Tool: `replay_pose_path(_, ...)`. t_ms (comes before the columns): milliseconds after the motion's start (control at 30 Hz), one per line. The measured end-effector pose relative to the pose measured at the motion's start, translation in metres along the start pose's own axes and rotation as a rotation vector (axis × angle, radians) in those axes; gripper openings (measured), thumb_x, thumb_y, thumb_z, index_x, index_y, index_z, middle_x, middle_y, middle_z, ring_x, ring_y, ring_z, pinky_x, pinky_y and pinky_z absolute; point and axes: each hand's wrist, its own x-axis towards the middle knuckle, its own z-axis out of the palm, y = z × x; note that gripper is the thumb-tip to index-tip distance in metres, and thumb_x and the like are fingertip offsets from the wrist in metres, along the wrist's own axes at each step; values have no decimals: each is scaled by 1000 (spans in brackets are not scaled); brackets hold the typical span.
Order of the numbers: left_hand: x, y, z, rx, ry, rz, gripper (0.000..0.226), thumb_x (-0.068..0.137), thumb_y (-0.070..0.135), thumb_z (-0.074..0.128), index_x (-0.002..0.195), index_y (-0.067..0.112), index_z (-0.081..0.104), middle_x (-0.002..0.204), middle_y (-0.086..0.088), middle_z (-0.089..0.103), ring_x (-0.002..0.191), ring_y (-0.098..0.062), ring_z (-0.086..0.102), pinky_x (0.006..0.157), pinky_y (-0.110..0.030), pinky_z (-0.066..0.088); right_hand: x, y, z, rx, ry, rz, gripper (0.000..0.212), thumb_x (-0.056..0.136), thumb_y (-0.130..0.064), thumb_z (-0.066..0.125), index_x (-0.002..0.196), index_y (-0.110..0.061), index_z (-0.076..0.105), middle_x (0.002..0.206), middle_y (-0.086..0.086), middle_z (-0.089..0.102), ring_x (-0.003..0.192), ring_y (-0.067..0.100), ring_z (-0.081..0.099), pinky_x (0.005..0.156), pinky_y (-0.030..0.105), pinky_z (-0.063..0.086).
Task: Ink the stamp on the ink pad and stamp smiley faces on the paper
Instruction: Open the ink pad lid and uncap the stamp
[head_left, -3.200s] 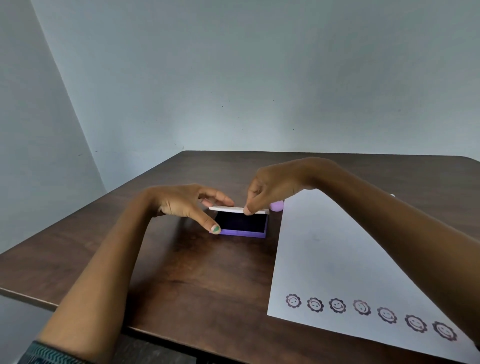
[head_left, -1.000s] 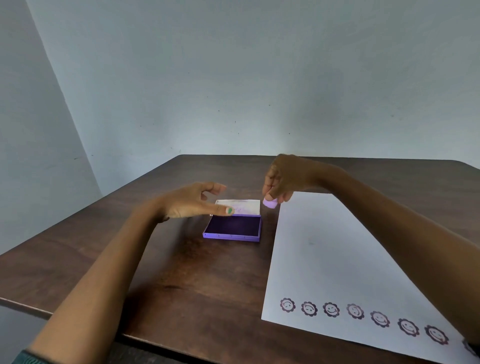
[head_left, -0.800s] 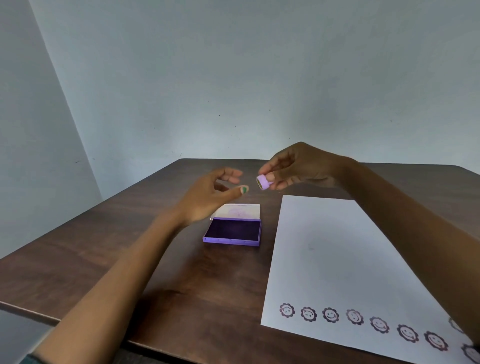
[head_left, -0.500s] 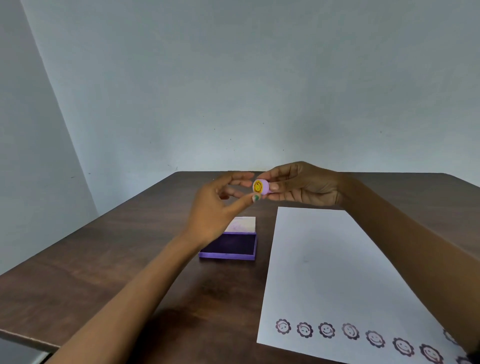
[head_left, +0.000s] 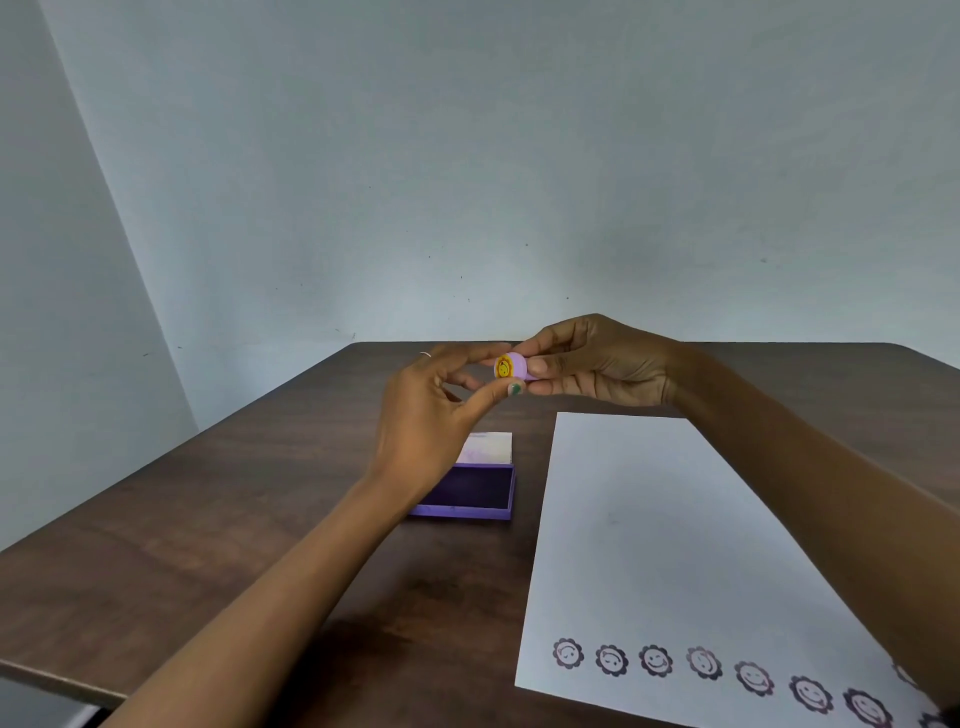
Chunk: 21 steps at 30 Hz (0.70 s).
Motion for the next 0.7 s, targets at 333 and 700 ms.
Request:
replay_pose_path(333,0,0,1,-70,2,-48,28,74,25,75,102,23,72,80,18,68,73,0,64,68,-12,50,2,-1,1,-31,41,-48,24,75,9,62,82,-8,77,87,7,78,84,19,74,68,22,59)
replay_pose_path(700,3,-6,0,-217,84,-259,20,74,36,73,93,33,71,92,13,72,79,-22,66,74,-48,57,3,-7,-2,37,65,-164,24,69,6,63,83,-8,77,86,5,78,84,17,73,71,21,58)
